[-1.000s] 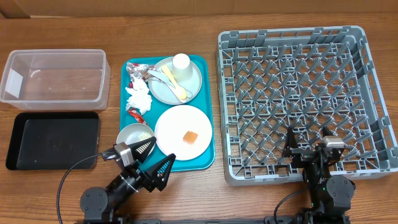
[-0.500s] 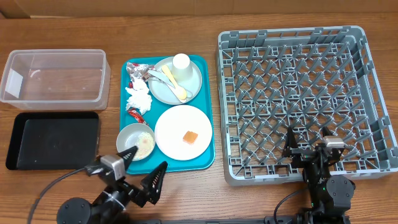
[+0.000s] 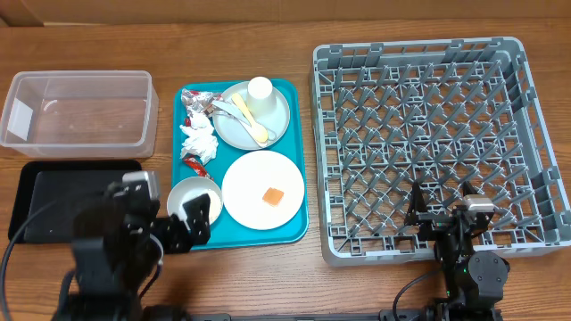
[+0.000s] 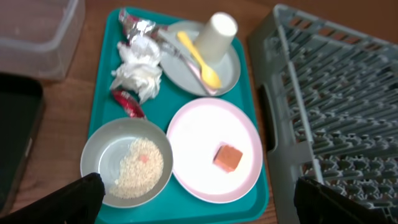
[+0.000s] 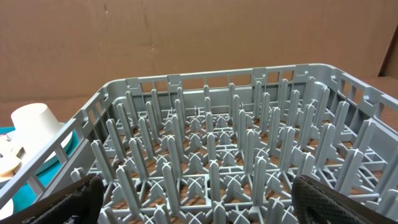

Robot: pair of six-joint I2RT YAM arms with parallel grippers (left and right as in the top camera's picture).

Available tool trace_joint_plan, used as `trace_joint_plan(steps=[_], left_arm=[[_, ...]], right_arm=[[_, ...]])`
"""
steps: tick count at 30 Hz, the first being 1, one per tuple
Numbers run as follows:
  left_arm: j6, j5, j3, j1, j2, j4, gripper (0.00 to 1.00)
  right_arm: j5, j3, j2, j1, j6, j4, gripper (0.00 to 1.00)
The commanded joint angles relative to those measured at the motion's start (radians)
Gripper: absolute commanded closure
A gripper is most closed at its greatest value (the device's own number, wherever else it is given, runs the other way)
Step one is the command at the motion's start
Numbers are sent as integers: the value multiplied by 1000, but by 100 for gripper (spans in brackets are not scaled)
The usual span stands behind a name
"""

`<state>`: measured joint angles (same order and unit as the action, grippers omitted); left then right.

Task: Sort waste into correct bins and load items into the dishwasher rack
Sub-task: 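Move the left gripper over the grey rice bowl on the teal tray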

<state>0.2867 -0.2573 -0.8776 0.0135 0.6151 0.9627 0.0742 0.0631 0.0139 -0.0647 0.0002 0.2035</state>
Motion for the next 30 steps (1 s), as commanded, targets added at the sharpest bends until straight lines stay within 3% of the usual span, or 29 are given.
trace_joint_plan(steps=[1,8,14,21,30], left_arm=[[-14,-64,-21,-1,76,10,0],[9,44,-21,-4,254,98,0],[53,186,-21,-95,457,116,0],[62,271,-21,-222,625,51,0],[65,275,-21,-225,735,-112,0]], right_arm=[[-3,-3,-11,-4,-1,-5,0],[-3,-3,-11,-4,-1,-5,0],[-3,-3,-11,-4,-1,-5,0],[-3,-3,-11,-4,-1,-5,0],[-3,-3,-11,-4,-1,-5,0]])
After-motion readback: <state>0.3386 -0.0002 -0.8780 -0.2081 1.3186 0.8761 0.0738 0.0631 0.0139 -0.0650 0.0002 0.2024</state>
